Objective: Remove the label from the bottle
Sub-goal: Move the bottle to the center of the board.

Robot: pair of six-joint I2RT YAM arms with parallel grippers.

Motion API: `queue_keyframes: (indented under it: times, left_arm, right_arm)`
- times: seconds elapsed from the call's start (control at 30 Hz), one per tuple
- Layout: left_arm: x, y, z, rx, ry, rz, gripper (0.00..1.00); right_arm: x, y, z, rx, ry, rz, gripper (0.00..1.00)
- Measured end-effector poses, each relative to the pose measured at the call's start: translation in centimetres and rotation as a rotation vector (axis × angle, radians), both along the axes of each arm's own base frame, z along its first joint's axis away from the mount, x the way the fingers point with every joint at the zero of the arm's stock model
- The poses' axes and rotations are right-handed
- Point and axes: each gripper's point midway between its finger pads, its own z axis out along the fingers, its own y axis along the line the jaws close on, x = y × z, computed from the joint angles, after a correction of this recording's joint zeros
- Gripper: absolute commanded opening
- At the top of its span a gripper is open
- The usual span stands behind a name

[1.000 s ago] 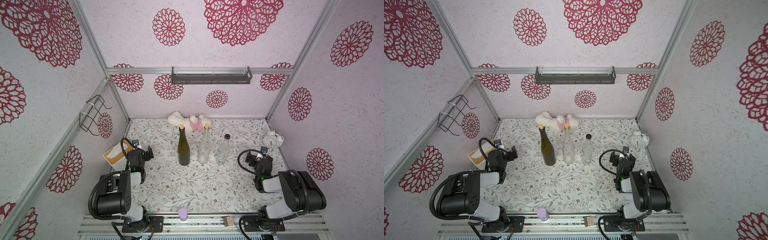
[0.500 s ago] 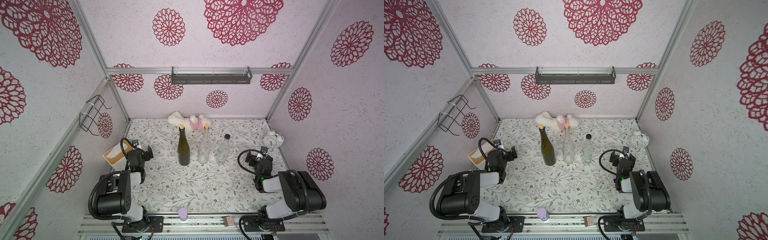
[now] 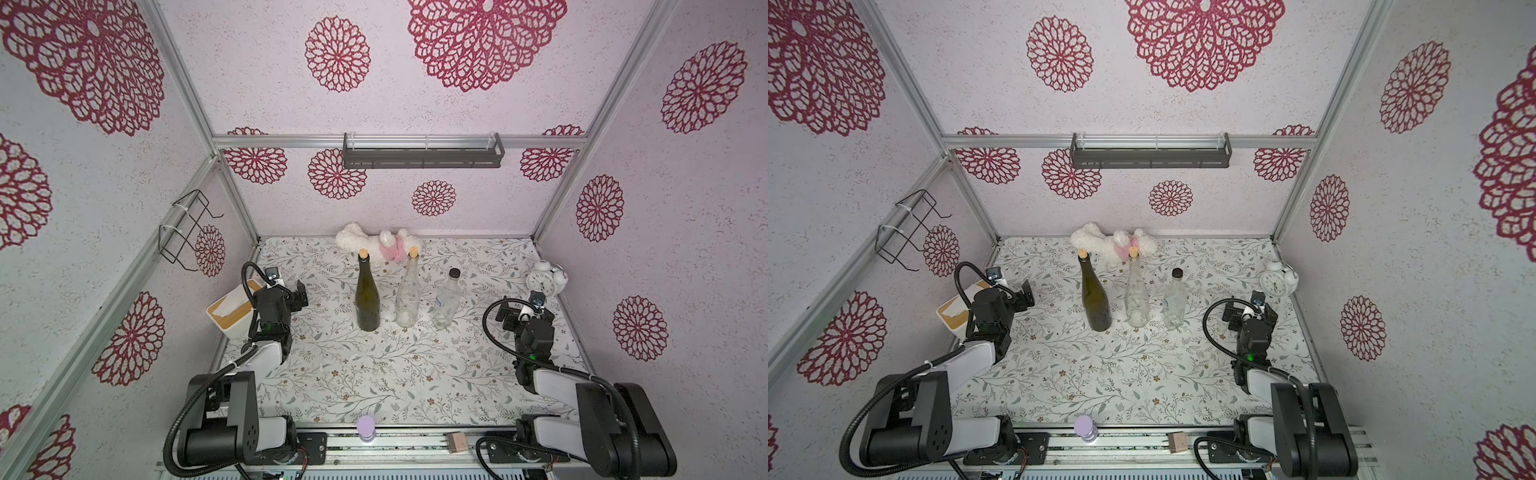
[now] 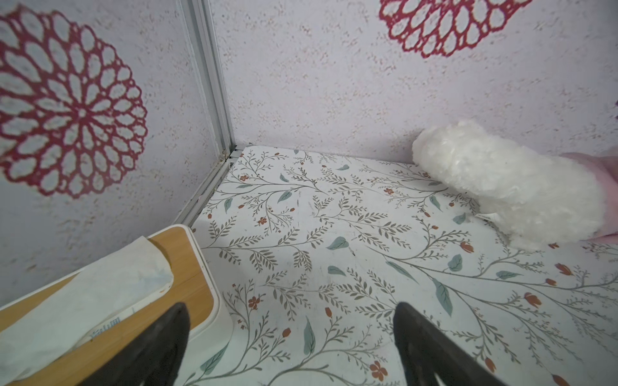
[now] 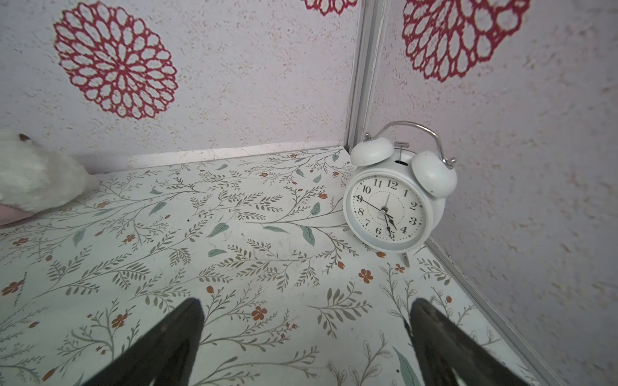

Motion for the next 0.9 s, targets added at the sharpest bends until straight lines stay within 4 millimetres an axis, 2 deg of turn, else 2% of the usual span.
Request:
queue_keyframes:
  times: [0.23,0.37,0.57,0.7,0.8,0.9]
  left_arm:
    - [-0.8,-0.6,6.5,-0.057,-0.083,-0.006,0.97]
    - [-1.9,-1.2,8.8,-0.123,-0.103,-0.025,0.97]
    - [-2.9,-2.9,10.6,-0.196,-0.081,-0.098,0.97]
    - [-3.9,-4.2,10.8,-0.216,-0.066,-0.148,0.97]
    - [-4.7,-4.8,11.4,-0.222,-0.072,-0.164,0.97]
    - [-5.3,-4.5,11.8,-0.235,-0.076,-0.138,0.97]
  right_arm:
    - [-0.7,0.6,3.9,0.015,-0.020,0.037,0.99]
    - [-1.6,0.8,6.0,0.040,-0.027,0.047,0.99]
    - [-2.1,1.4,8.7,0.109,0.004,0.073,0.99]
    - [-1.6,1.7,9.7,0.164,0.072,0.072,0.99]
    - [-1.2,2.3,10.0,0.188,0.119,0.100,0.99]
    - [-1.0,3.0,9.9,0.199,0.163,0.135,0.99]
